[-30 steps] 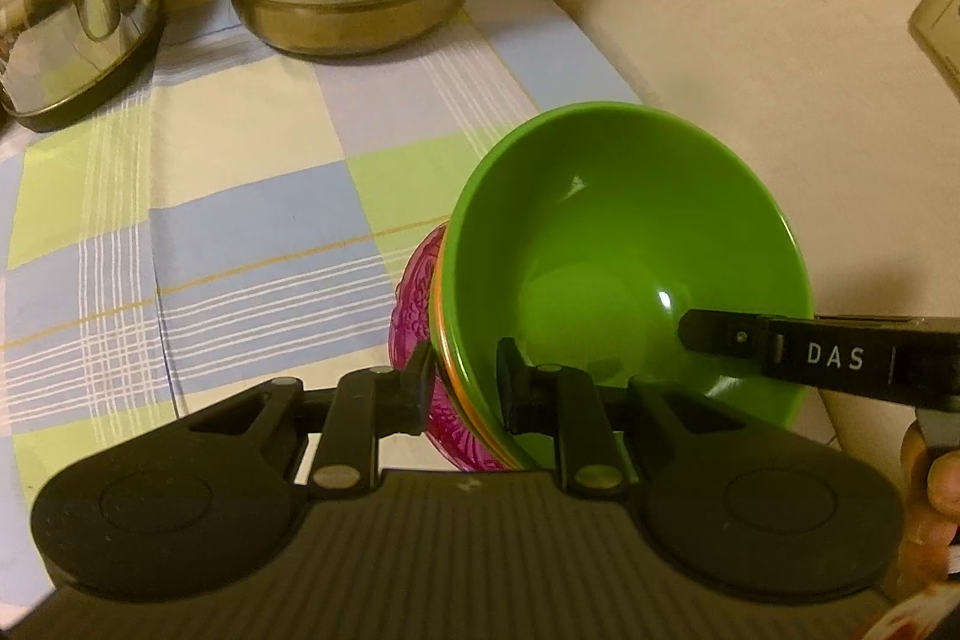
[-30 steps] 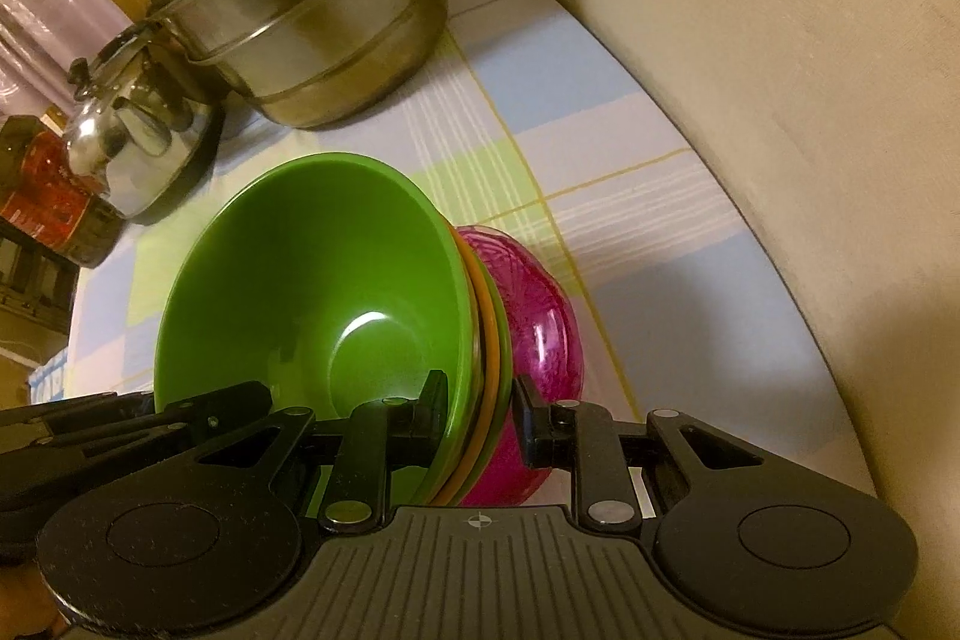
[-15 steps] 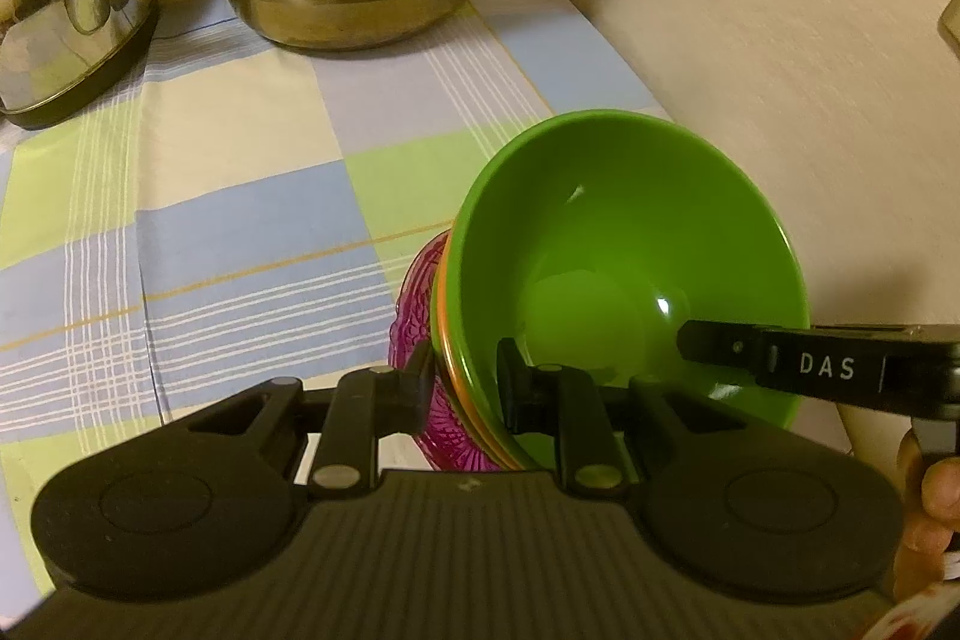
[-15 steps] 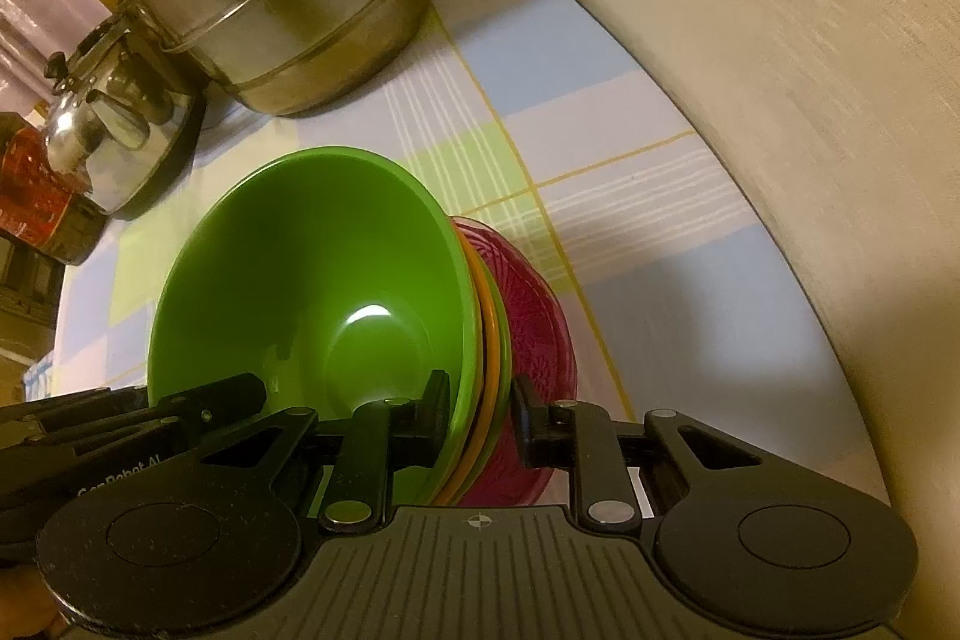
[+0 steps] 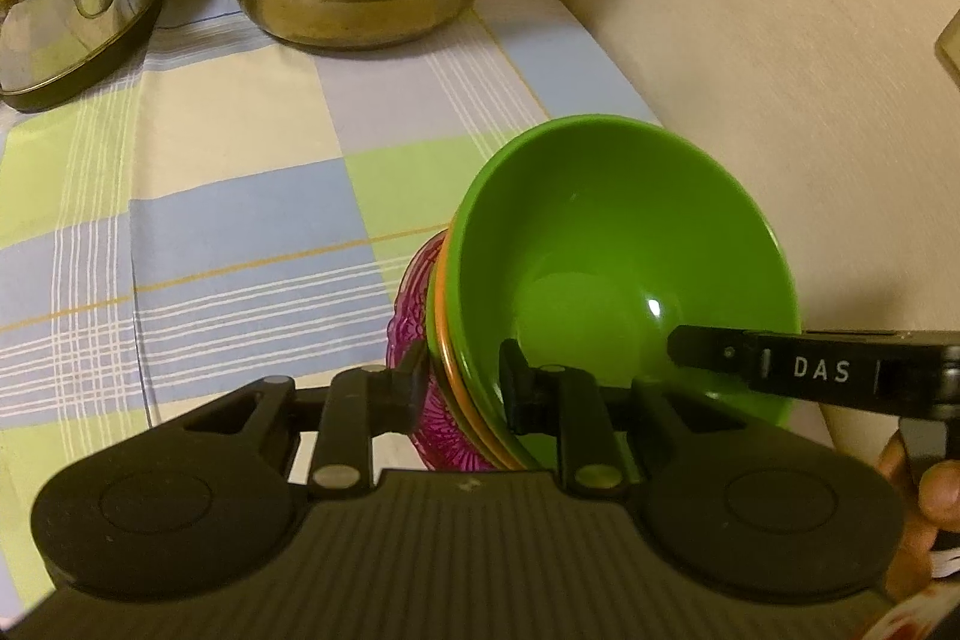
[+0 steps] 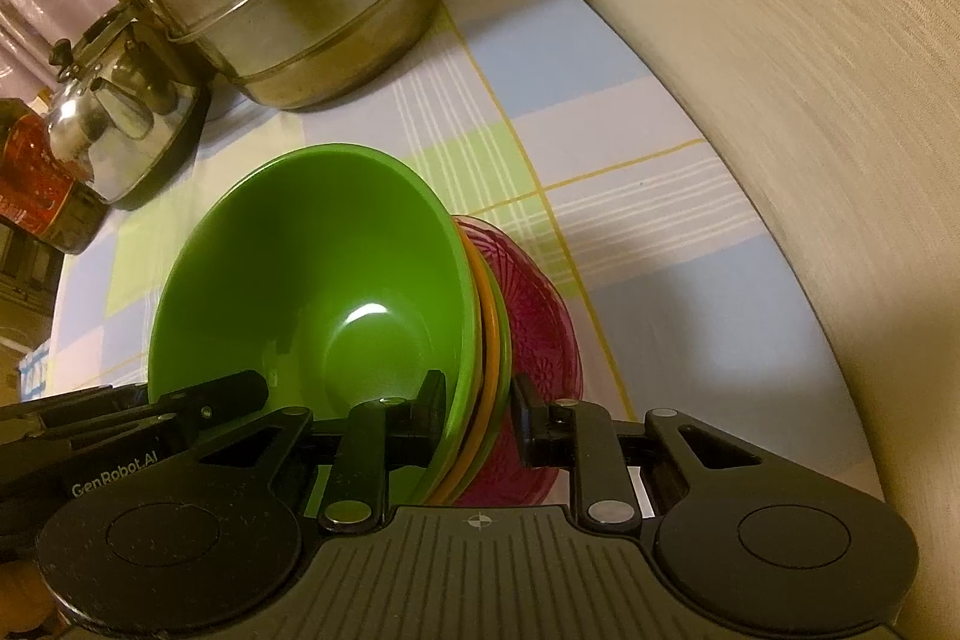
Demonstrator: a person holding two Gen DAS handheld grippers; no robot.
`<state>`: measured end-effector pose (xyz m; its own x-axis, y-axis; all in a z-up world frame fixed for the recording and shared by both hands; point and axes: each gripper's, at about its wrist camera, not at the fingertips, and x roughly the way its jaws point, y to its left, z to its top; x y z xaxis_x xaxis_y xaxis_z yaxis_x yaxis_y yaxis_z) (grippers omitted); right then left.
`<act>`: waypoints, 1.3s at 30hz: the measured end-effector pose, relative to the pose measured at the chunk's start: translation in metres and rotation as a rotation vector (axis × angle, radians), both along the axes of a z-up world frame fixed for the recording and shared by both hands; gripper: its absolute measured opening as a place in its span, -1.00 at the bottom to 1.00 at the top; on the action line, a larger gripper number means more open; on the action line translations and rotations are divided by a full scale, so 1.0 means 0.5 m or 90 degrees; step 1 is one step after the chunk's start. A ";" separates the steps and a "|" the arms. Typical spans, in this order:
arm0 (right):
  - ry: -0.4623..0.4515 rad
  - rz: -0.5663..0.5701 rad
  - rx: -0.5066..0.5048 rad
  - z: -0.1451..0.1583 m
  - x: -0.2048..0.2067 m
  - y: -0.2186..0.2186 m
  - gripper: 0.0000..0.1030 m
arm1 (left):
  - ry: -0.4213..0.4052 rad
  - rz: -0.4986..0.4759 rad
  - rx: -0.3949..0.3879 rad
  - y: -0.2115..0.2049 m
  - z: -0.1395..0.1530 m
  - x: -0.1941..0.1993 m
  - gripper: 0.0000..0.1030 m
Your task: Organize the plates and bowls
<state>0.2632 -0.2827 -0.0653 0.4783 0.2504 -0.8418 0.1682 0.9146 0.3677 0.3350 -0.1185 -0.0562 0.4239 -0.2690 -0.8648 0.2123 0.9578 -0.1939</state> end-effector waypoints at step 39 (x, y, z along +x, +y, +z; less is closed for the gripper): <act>-0.228 0.000 -0.068 0.194 -0.291 0.104 0.13 | -0.213 0.143 -0.021 0.138 0.163 -0.299 0.38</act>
<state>0.1179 -0.2308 0.0315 0.7467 0.1706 -0.6429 0.0461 0.9509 0.3059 0.1853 -0.0494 0.0254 0.7324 -0.1623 -0.6613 0.0550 0.9821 -0.1801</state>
